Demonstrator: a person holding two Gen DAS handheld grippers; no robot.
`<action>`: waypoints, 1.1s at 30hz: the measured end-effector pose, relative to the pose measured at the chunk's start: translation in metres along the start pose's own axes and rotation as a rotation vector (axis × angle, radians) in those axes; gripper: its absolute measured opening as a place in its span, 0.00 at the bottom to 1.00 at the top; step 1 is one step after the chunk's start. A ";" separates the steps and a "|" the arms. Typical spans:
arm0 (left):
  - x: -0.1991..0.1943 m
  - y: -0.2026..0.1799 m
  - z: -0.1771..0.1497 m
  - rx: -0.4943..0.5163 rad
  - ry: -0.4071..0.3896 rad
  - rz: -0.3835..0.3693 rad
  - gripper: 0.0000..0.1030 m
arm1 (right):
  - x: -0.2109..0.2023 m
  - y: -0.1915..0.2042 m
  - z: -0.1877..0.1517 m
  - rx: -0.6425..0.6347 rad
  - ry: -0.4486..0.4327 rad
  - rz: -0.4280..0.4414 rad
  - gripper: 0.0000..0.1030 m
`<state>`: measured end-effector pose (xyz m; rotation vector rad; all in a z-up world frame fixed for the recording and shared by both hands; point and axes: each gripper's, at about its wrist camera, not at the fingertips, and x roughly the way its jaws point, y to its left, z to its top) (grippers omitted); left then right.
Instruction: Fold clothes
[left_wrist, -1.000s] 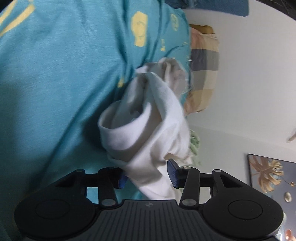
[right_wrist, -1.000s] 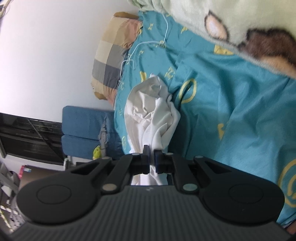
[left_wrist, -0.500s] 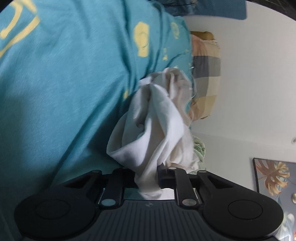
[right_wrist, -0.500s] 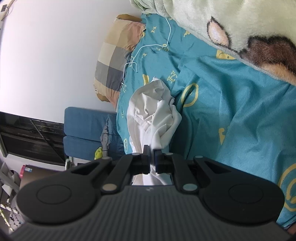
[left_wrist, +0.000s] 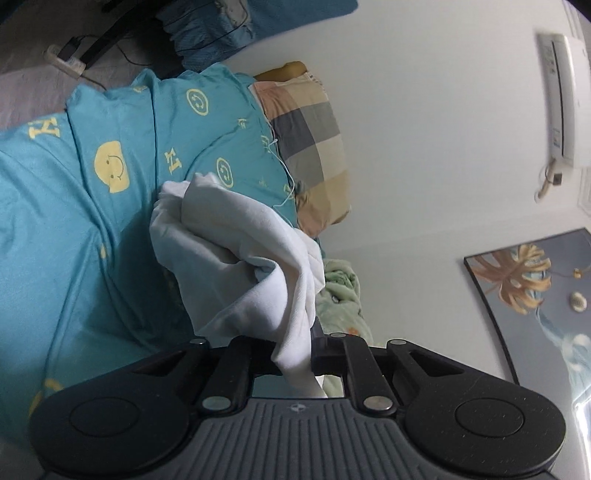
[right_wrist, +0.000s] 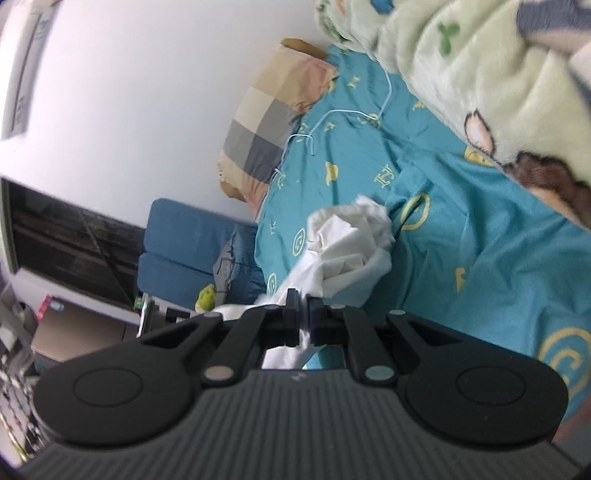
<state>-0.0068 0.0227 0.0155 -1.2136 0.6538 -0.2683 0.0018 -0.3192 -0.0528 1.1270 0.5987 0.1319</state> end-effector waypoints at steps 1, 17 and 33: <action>-0.017 -0.004 -0.003 -0.004 0.008 0.012 0.11 | -0.010 0.001 -0.006 -0.007 0.004 -0.004 0.07; -0.086 0.010 -0.012 -0.058 0.032 0.124 0.15 | -0.022 0.005 -0.033 0.039 -0.006 -0.093 0.08; 0.132 0.086 0.102 -0.107 0.092 0.253 0.16 | 0.170 -0.046 0.037 0.120 0.065 -0.312 0.08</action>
